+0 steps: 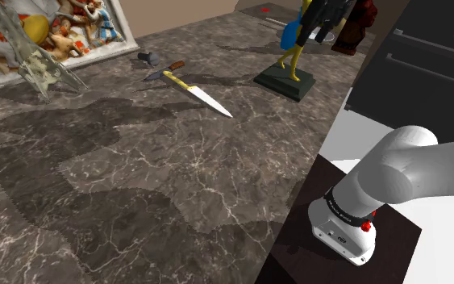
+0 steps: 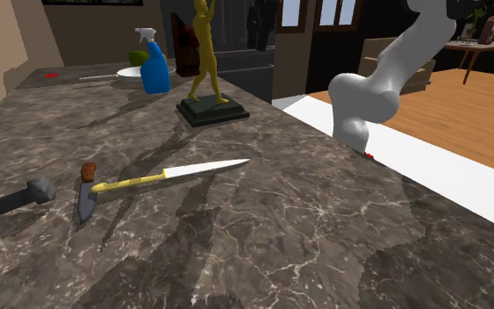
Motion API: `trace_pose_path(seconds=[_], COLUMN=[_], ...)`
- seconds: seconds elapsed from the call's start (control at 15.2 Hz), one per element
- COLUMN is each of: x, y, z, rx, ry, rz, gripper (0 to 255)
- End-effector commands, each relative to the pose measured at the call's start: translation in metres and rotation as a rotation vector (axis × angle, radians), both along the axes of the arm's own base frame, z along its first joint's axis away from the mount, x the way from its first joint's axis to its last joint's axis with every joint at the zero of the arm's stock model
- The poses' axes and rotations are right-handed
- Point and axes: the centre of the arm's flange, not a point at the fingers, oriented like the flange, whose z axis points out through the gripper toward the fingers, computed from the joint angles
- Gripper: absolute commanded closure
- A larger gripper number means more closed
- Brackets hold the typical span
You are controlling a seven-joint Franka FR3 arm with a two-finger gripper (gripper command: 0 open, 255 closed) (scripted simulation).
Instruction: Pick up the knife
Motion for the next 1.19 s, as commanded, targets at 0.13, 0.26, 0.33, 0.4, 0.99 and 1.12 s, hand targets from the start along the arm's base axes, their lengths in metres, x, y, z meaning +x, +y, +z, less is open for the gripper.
trace_pose_path(seconds=[0.13, 0.26, 0.33, 0.4, 0.99, 1.12], x=[0.021, 0.042, 0.053, 0.063, 0.155, 0.175], y=[0.012, 0.024, 0.030, 0.036, 0.092, 0.106], z=[-0.011, -0.023, -0.029, -0.034, -0.087, -0.099], rx=[0.008, 0.015, 0.019, 0.023, 0.057, 0.065], ry=[0.008, 0.015, 0.019, 0.023, 0.058, 0.065], rz=[0.006, 0.011, 0.014, 0.017, 0.042, 0.048], gripper=[0, 0, 0, 0, 0, 0])
